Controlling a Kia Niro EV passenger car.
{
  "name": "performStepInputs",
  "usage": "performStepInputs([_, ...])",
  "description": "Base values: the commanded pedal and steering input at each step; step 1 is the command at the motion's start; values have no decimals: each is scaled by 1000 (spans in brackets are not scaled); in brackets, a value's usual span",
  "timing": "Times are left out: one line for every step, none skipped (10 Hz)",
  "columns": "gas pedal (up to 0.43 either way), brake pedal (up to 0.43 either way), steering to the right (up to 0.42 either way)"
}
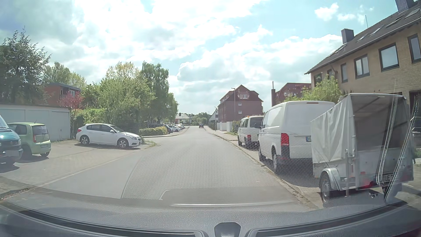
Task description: Follow the waypoints while adhering to traffic rules and regulations
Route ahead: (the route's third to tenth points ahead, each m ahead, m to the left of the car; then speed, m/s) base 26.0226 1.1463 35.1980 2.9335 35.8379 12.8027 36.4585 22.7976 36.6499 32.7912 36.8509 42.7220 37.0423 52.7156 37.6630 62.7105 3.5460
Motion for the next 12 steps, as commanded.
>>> performStepInputs([8,0,10])
performStepInputs([8,0,11])
performStepInputs([8,0,11])
performStepInputs([8,0,10])
performStepInputs([8,0,7])
performStepInputs([8,0,4])
performStepInputs([8,0,1])
performStepInputs([8,0,0])
performStepInputs([8,0,0])
performStepInputs([8,0,0])
performStepInputs([8,0,0])
performStepInputs([8,0,-1])
